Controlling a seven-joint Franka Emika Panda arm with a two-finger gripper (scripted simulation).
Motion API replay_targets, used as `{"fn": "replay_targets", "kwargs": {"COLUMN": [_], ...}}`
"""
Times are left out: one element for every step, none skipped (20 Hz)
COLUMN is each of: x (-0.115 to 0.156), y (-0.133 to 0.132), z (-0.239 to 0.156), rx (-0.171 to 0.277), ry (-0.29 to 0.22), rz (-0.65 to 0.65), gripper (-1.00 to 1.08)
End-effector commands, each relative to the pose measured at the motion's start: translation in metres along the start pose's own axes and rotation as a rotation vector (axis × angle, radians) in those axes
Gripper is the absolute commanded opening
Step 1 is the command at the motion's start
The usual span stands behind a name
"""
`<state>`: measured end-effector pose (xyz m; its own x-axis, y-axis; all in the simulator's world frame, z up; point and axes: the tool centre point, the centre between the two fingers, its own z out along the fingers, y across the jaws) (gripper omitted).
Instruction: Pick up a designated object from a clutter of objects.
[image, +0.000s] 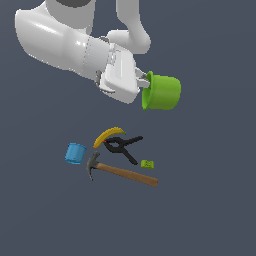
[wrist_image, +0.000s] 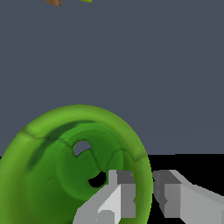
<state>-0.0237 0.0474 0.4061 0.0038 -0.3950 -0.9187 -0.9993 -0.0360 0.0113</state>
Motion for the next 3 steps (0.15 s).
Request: {"fn": "replay_targets", "kwargs": {"x": [-0.0001, 0.0005, 0.0007], "y": [-0.0001, 0.0001, 0.0002], "z": [0.0000, 0.0004, 0.0005], "rx": [0.001, 0.001, 0.001], "ry": [-0.001, -0.001, -0.001], "rz": [-0.001, -0.001, -0.001], "gripper": [-1.00, -1.00, -1.00]}}
